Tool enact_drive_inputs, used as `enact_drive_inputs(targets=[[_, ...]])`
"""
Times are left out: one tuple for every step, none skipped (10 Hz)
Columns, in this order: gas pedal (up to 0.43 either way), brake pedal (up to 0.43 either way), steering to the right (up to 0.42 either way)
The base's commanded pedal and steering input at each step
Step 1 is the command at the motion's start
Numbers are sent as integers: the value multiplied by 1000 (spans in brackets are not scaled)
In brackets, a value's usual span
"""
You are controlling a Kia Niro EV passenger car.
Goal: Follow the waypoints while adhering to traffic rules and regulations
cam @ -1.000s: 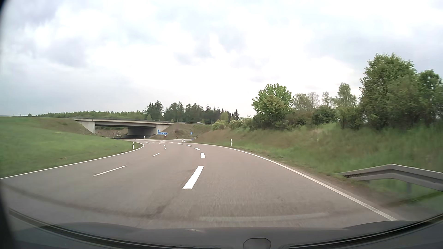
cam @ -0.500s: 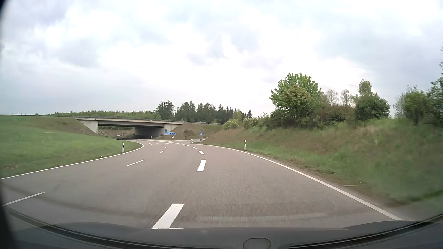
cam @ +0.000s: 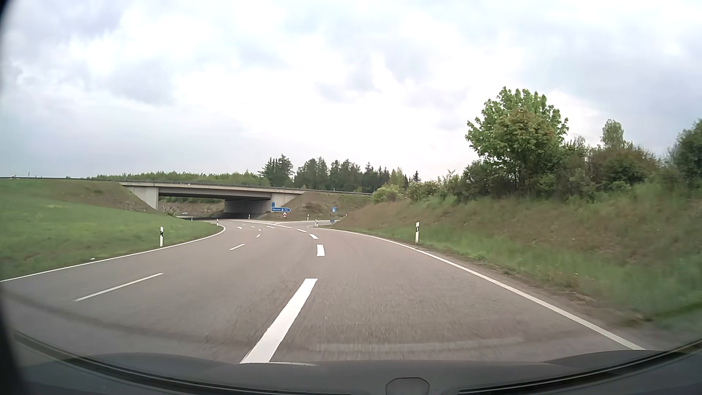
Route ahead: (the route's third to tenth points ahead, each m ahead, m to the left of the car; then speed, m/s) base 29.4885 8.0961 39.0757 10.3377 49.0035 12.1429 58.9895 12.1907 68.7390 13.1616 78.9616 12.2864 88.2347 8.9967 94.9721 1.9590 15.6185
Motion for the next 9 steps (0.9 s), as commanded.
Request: enact_drive_inputs(targets=[[0, 0, -24], [0, 0, -25], [0, 0, -27], [0, 0, -28], [0, 0, -28], [0, 6, -28], [0, 12, -28], [0, 12, -28], [0, 12, -28]])
